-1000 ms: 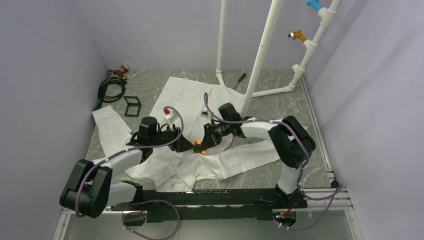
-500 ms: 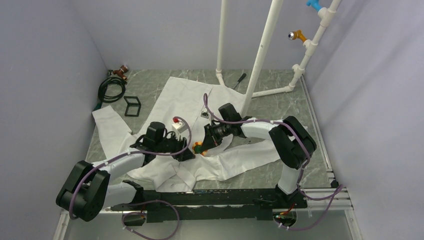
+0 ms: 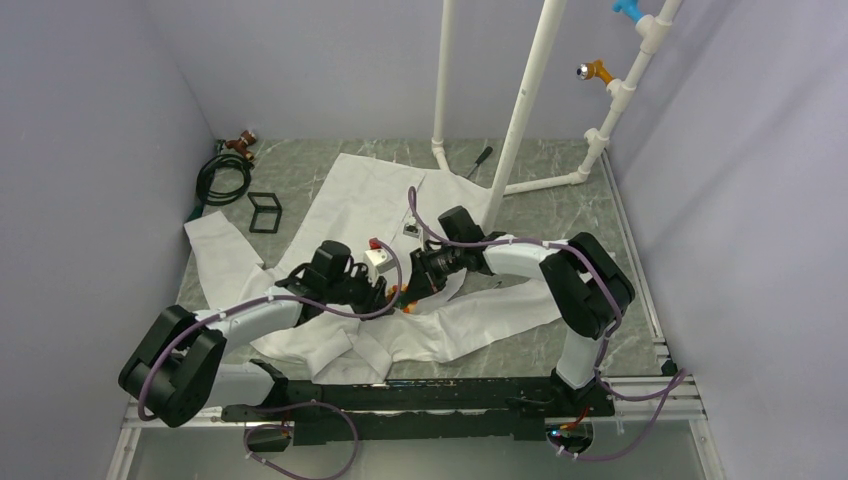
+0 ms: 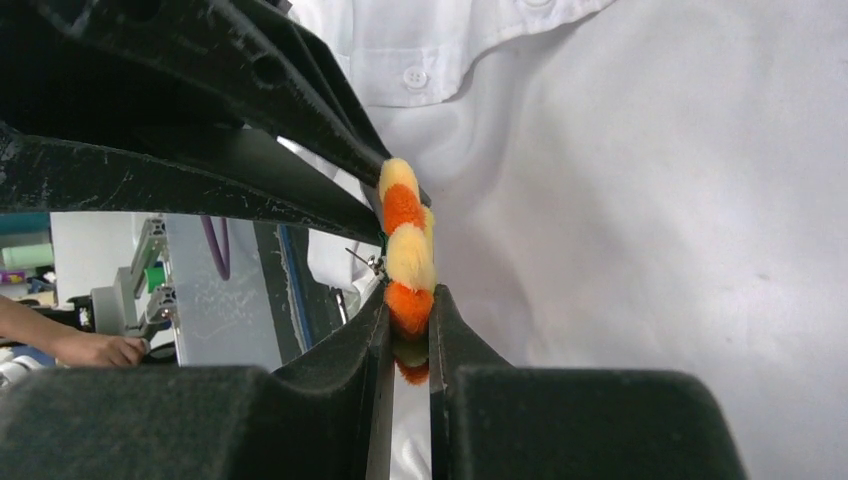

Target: Remove the brooch from the garment

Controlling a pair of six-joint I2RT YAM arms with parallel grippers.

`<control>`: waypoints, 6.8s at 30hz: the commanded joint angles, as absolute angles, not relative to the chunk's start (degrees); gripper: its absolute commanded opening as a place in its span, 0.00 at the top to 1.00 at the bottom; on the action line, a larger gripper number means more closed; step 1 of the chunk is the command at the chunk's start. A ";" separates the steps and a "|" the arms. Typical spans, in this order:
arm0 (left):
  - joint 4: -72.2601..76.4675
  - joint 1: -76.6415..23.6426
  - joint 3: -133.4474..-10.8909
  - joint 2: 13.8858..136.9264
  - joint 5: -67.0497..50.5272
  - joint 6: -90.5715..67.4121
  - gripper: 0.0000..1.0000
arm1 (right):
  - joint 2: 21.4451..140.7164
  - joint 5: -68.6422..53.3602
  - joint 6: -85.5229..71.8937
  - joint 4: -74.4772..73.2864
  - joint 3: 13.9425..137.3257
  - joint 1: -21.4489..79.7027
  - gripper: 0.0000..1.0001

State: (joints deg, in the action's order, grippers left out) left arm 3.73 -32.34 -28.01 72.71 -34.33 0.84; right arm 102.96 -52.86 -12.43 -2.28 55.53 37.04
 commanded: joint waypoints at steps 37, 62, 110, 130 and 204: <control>3.81 -35.24 -33.14 65.58 -36.57 0.35 0.96 | 98.45 -31.00 2.42 -7.79 56.19 42.83 1.00; -1.94 -35.24 -32.78 66.22 -36.96 5.42 0.47 | 97.79 -28.46 3.07 -7.82 56.09 42.10 1.00; -16.59 9.38 -34.66 50.59 -56.30 -7.52 0.01 | 86.17 -50.97 -22.87 6.58 70.81 39.83 1.00; 7.46 -5.19 -29.38 50.71 -64.54 -21.37 0.00 | 88.59 -60.67 -38.22 20.09 66.00 38.50 1.00; 8.59 -8.72 -34.74 54.66 -59.72 -26.13 0.28 | 100.15 -65.31 -45.73 12.22 67.37 36.61 1.00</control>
State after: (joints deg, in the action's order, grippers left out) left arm 5.39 -8.43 -35.24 56.12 -56.36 -25.45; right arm 101.36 -64.97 -47.55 14.35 64.60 36.71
